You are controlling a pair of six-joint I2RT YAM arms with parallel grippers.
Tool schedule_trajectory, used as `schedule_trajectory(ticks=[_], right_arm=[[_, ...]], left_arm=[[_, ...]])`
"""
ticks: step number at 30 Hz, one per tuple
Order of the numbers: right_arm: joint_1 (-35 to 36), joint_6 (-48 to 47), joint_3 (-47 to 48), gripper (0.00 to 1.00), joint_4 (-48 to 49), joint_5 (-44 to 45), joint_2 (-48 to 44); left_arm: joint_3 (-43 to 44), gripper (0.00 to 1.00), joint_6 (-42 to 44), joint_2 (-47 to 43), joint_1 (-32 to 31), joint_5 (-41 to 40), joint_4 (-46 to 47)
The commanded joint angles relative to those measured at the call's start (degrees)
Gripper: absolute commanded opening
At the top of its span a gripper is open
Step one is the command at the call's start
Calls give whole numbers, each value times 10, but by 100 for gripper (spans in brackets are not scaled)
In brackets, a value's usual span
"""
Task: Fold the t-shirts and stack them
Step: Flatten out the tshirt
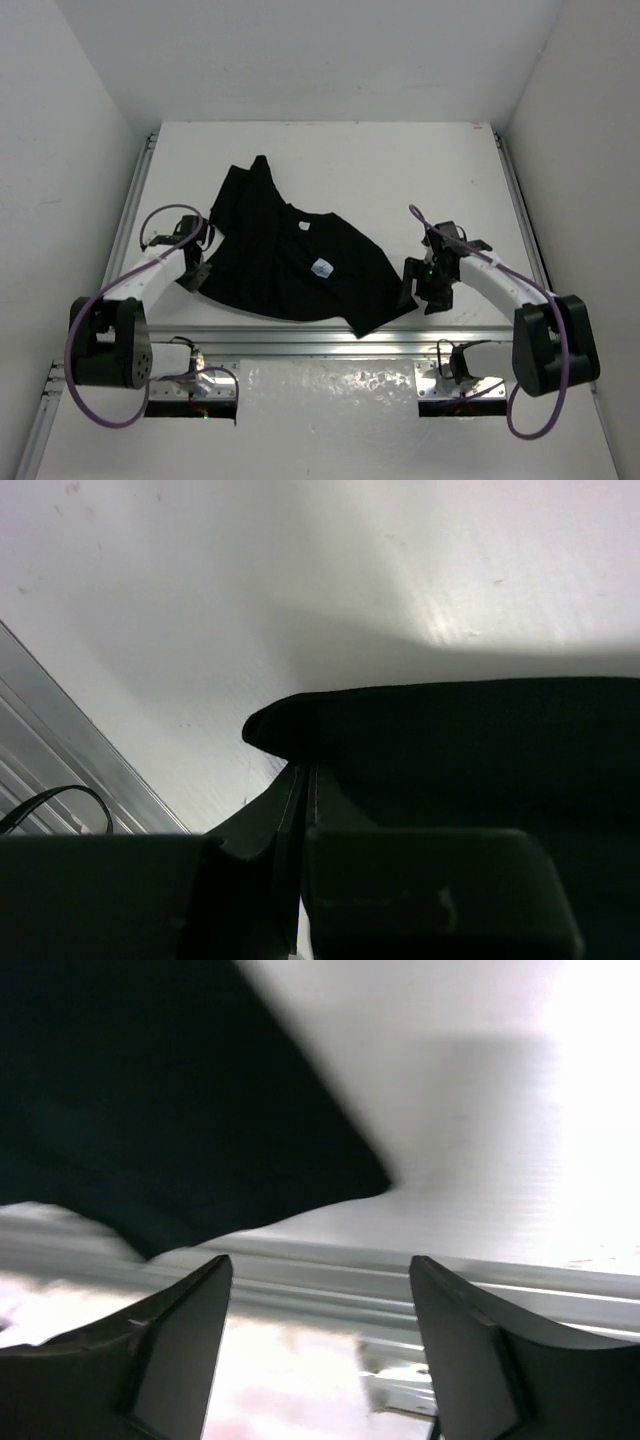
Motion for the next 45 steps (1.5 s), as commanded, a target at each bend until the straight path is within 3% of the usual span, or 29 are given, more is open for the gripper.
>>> schedule_trajectory(ticks=[1, 8, 20, 24, 29, 31, 39, 45], right_arm=[[-1, 7, -30, 72, 53, 63, 30], [6, 10, -63, 65, 129, 102, 84], [15, 19, -6, 60, 190, 80, 172], [15, 20, 20, 61, 187, 47, 145], [15, 17, 29, 76, 167, 55, 127], [15, 14, 29, 75, 163, 66, 139], [14, 27, -1, 49, 166, 102, 170], [18, 32, -8, 63, 119, 119, 107]], left_arm=[[22, 0, 23, -45, 6, -21, -26], [30, 0, 49, -47, 6, 14, -7], [44, 0, 89, -41, 6, 27, 7], [51, 0, 98, -40, 6, 27, 6], [52, 0, 106, -39, 6, 30, 7], [51, 0, 108, -39, 6, 30, 10], [59, 0, 113, -39, 6, 29, 4], [72, 0, 116, -44, 6, 26, -1]])
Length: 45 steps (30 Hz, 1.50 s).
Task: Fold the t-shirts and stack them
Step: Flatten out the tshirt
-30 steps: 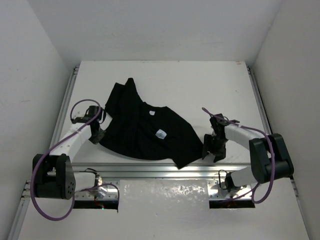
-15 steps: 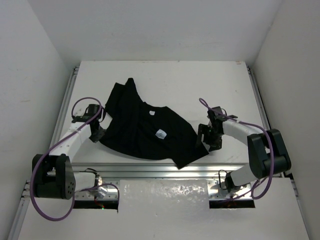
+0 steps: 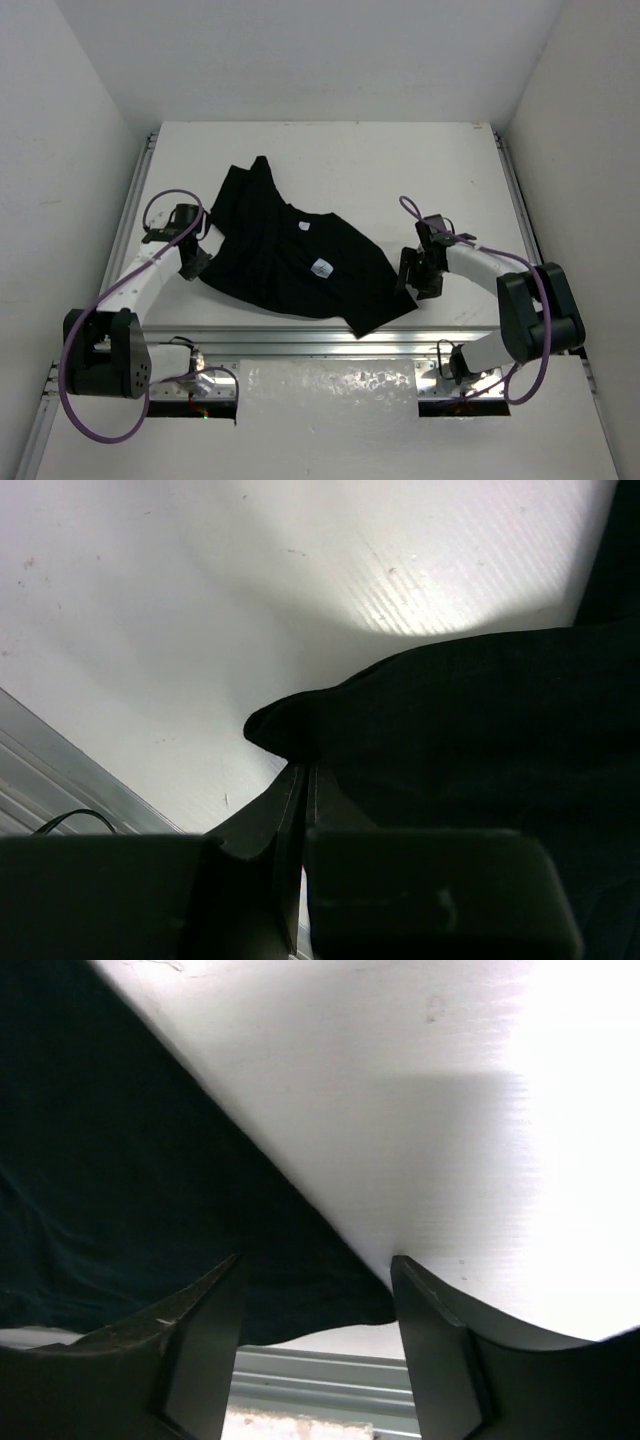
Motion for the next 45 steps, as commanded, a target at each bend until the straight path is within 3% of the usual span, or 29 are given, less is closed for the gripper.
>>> schedule_trajectory(ticks=[1, 6, 11, 19, 26, 27, 29, 33, 36, 37, 39, 40, 41, 42, 43, 45], right_arm=[[3, -4, -29, 63, -5, 49, -23], [5, -12, -53, 61, 3, 49, -36], [5, -8, -59, 48, 21, 38, -14], [47, 23, -52, 47, -23, 49, -16], [79, 54, -87, 25, -26, 76, -13], [79, 56, -86, 20, -28, 83, -10], [79, 55, -74, 0, -30, 100, -5], [79, 55, -17, 0, -72, 117, -33], [79, 38, 91, 0, -129, 112, -96], [77, 29, 135, 0, -151, 118, -103], [70, -3, 327, 0, -223, 149, -82], [66, -12, 401, 0, -251, 158, -63], [60, -29, 567, 0, -275, 165, -42], [58, -35, 660, 0, -329, 181, -18], [57, -39, 841, 0, -355, 192, 30], [56, -52, 1016, 0, -416, 212, 77]], left_arm=[[27, 0, 10, -5, 6, -6, 3], [29, 0, 9, -5, 6, 0, 5], [26, 0, 10, -5, 6, 8, 7], [26, 0, 13, -11, 6, 3, 2], [24, 0, 15, -14, 6, 4, 4], [24, 0, 15, -13, 6, 5, 5], [26, 0, 18, -13, 6, 7, 6], [61, 0, 59, -13, 6, 15, 7], [174, 0, 119, -21, 6, 32, 18], [254, 0, 137, -21, 6, 54, 25], [345, 0, 181, -9, -1, 58, 39], [444, 0, 193, 0, -7, 54, 40], [497, 0, 214, 20, -15, 53, 41], [545, 0, 221, 30, -20, 47, 39], [652, 0, 225, 48, -25, 44, 33], [757, 0, 235, 65, -28, 44, 17]])
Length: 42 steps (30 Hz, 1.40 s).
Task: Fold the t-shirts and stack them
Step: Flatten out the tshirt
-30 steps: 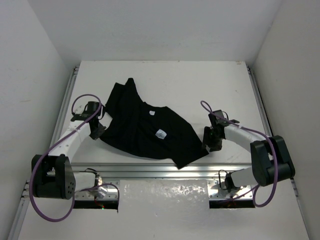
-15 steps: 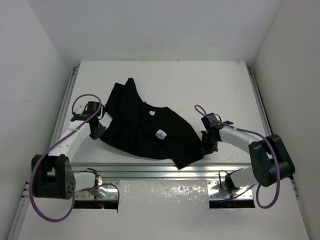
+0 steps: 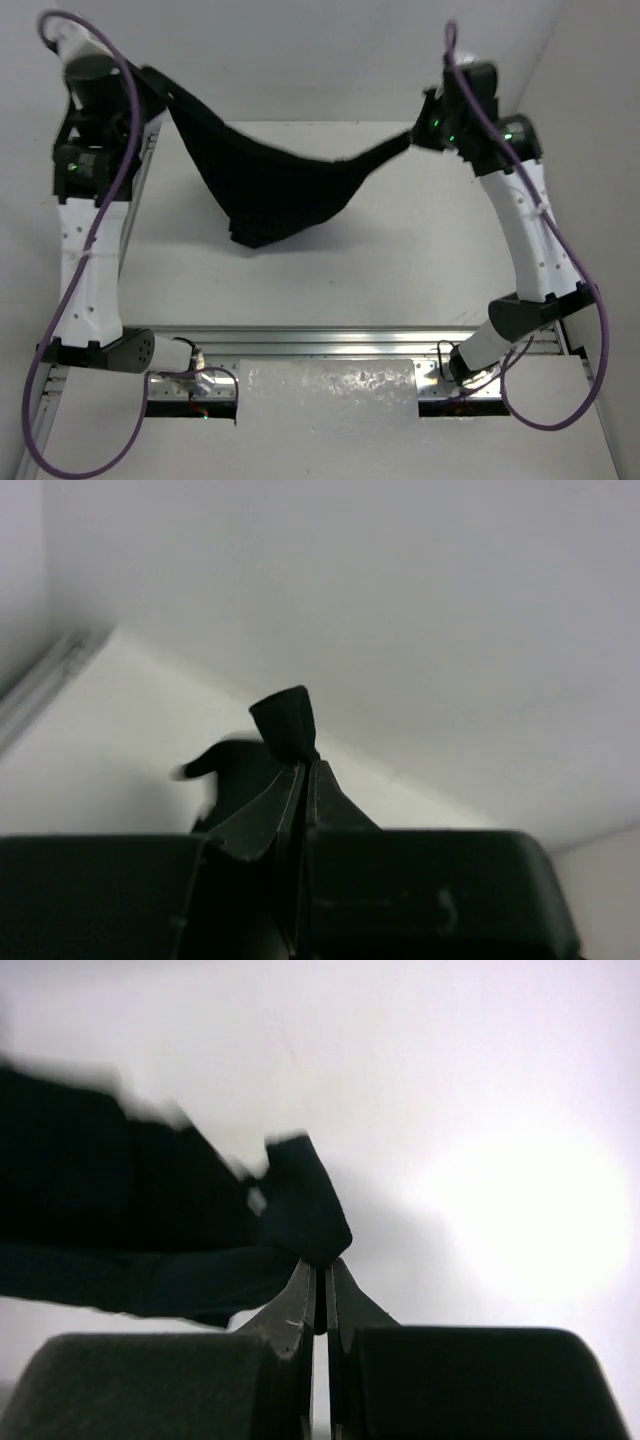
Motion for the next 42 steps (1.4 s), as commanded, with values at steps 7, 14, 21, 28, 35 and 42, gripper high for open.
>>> schedule_trajectory(ticks=[7, 14, 21, 28, 35, 42], right_arm=[[-6, -89, 2, 0, 166, 99, -232], [-6, -164, 190, 0, 98, 129, -231], [-6, -177, 213, 0, 96, 145, -268], [-5, -209, 184, 0, 98, 157, -240], [-17, -222, 50, 0, 121, 156, -109], [-107, -170, 24, 0, 138, 38, 68]], left_arm=[[205, 0, 66, -58, -91, -27, 40], [221, 0, 91, -98, -140, -81, 36], [199, 0, 69, -121, -160, -39, 37], [136, 0, 36, -117, -161, -27, 19], [46, 0, -48, 24, -137, -91, -65], [-52, 0, -84, 160, -28, -65, 10]])
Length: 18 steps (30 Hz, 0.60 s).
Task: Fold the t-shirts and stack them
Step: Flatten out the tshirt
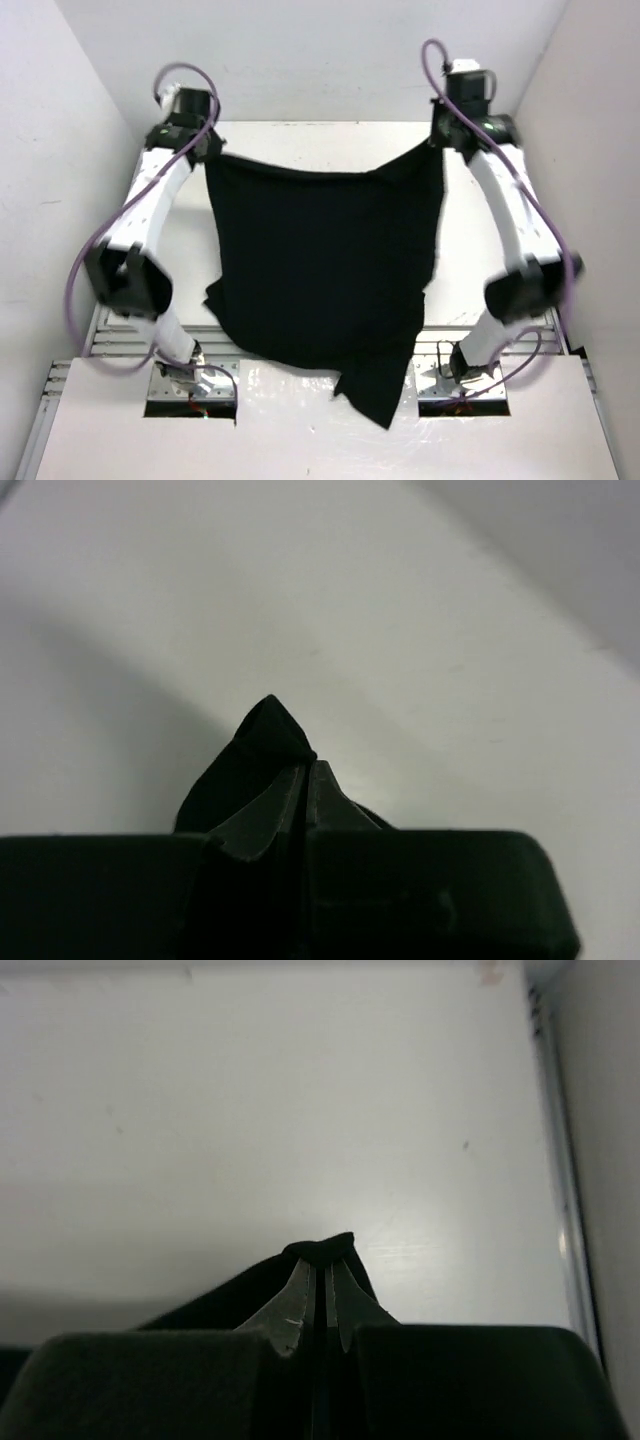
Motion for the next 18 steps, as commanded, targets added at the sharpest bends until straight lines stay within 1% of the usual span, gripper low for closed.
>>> schedule_trajectory(ticks=[1, 2, 3, 4, 5, 6, 7, 8, 9, 10, 12, 13, 15, 17, 18], right_arm=[[-30, 19, 35, 0, 13, -60, 61], [-37, 15, 72, 0, 10, -90, 118], [-37, 9, 91, 0, 6, -99, 148], [-37, 5, 134, 0, 4, -114, 177], [-38, 0, 160, 0, 1, -118, 236], [-37, -3, 187, 0, -2, -122, 266], [-38, -4, 239, 0, -9, -122, 292], [-40, -3, 250, 0, -4, -117, 328], [-44, 0, 250, 0, 22, -120, 336], [-47, 3, 253, 0, 32, -122, 344], [-53, -5, 277, 0, 74, -129, 372], [-53, -9, 293, 0, 89, -136, 382], [-53, -8, 299, 0, 141, -154, 408], [-53, 0, 303, 0, 171, -159, 427], [-53, 0, 314, 0, 193, -161, 448]], left_arm=[[8, 0, -20, 29, 19, -23, 26], [14, 0, -23, 70, 26, -22, 26], [18, 0, -20, 91, 29, -16, 42], [33, 0, -22, 130, 33, -16, 44], [43, 0, -24, 150, 36, -16, 47], [56, 0, -27, 169, 39, -15, 48], [90, 0, -27, 207, 46, -16, 45], [110, 0, -26, 226, 50, -20, 42], [135, 0, -24, 245, 56, -15, 30], [198, 0, -22, 289, 68, -14, 20], [269, 0, -7, 335, 73, -19, -5], [335, 0, -1, 377, 92, -9, -10], [374, 0, 16, 405, 103, 3, 9], [362, 0, 18, 420, 107, 5, 48], [341, 0, 19, 422, 111, 6, 63]])
